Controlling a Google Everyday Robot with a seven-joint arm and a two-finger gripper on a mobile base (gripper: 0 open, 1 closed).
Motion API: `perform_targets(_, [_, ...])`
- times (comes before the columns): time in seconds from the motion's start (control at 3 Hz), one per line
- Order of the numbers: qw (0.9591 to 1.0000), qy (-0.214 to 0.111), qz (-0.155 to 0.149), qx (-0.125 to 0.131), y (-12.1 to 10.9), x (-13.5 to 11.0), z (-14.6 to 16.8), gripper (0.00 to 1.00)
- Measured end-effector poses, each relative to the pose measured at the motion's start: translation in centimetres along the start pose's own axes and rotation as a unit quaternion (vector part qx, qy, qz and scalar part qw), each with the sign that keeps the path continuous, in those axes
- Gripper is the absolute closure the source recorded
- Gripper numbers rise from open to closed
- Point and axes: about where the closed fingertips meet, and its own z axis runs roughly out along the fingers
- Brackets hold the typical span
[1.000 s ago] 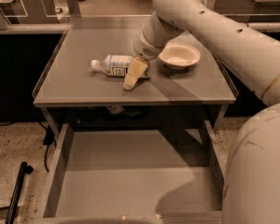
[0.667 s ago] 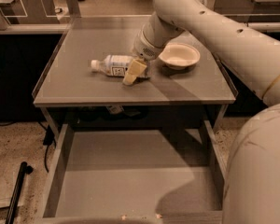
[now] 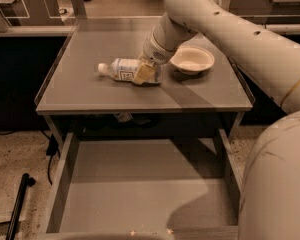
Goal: Place blue plastic bottle into top drawer
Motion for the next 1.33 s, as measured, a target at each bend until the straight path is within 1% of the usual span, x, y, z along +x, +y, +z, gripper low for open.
perform_targets(0.33, [1.0, 0.0, 0.0, 0.0, 0.0, 0.0, 0.0, 0.96])
perform_targets(0.67, [1.0, 0.002, -0.007, -0.004, 0.1, -0.6, -0.2, 1.0])
perform_targets(1.0, [1.0, 0.001, -0.007, -0.004, 0.1, -0.6, -0.3, 1.0])
perform_targets(1.33, [0.9998, -0.015, -0.009, 0.014, 1.3, -1.3, -4.4, 1.0])
